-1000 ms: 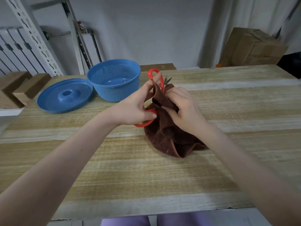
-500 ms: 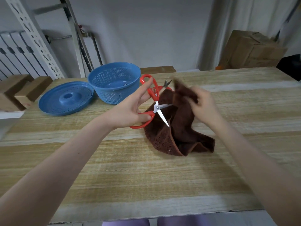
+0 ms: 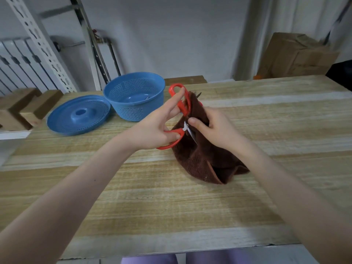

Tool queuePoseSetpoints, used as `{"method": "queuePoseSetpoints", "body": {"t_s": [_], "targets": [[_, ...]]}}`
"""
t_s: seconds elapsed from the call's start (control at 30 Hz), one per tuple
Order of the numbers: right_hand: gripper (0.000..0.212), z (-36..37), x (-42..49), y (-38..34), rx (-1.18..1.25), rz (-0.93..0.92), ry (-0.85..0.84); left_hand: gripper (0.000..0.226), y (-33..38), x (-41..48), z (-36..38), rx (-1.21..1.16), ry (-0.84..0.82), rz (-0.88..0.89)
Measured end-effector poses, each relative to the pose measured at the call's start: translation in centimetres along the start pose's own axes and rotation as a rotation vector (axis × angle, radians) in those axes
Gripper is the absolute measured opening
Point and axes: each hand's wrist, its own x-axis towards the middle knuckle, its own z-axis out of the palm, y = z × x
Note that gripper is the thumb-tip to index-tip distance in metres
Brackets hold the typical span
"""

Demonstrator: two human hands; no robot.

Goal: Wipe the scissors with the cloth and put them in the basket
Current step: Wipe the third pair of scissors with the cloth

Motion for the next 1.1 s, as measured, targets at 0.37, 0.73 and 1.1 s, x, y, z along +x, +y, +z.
{"method": "queuePoseSetpoints", "body": {"t_s": [0.37, 0.73, 1.1], "targets": [[0.030, 1.7, 1.0, 0.0, 0.237, 0.476, 0.146, 0.095, -1.2, 1.0, 0.8, 0.023, 0.094, -0.064], [0.036, -1.2, 0.2, -1.4, 0.349, 0.409, 0.414, 0.099, -0.9, 0.0, 0.0, 0.128, 0.073, -0.057], [0.007, -1.0, 1.0, -3.9, 0.212, 0.488, 0.004, 0.098, -0.5, 0.4, 0.8, 0.220, 0.123, -0.007]]}}
